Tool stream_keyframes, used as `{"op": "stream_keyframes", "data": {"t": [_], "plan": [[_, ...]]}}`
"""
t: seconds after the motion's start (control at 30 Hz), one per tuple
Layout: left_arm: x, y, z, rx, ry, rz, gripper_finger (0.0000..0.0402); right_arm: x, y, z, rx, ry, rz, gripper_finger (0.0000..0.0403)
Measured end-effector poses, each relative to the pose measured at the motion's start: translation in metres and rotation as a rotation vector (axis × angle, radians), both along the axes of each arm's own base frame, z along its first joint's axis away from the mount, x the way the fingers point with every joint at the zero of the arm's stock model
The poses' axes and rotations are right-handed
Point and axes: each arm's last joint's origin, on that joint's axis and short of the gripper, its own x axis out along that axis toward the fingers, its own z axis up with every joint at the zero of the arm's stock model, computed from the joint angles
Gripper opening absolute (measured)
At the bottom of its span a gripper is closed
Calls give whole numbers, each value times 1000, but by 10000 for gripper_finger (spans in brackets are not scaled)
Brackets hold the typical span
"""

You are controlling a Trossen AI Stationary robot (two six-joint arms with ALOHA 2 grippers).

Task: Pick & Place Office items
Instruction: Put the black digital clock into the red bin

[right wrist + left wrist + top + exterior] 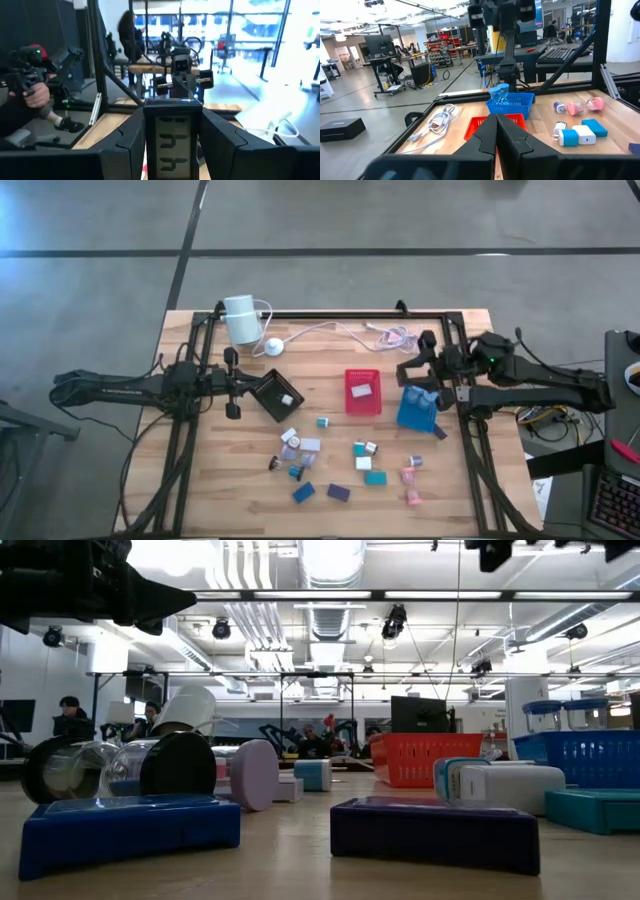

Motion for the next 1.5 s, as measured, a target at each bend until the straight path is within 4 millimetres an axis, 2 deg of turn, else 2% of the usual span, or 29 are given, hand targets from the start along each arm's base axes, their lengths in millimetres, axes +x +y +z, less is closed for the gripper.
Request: {"op": "stream_keyframes", "data": {"t": [0.3, 0.43, 0.6, 0.7, 0.77, 0.93, 1.1, 1.33, 1.5], "plan": [[0, 0, 0, -4, -1, 0, 12, -12, 2, -56, 57, -116, 5, 138], [0, 0, 0, -3, 0, 1, 12, -14, 2, -73, 56, -164, 8, 138], [0, 0, 0, -3, 0, 1, 12, -15, 3, -86, 82, -173, 12, 138], [0, 0, 0, -3, -1, 0, 12, -15, 2, -86, 99, -175, -9, 138], [0, 0, 1, -3, -2, 1, 12, -10, 1, -83, 126, -107, -30, 138], [0, 0, 2, 1, -15, 1, 12, 13, -8, -70, 128, 195, -185, 138], [0, 0, 2, 1, -17, 1, 12, 49, -16, -62, 122, 432, -245, 138], [0, 0, 2, 1, -15, 1, 12, 102, -23, -83, 141, 782, -241, 138], [0, 0, 1, 1, -12, 1, 12, 134, -19, -94, 114, 931, -203, 138]]}}
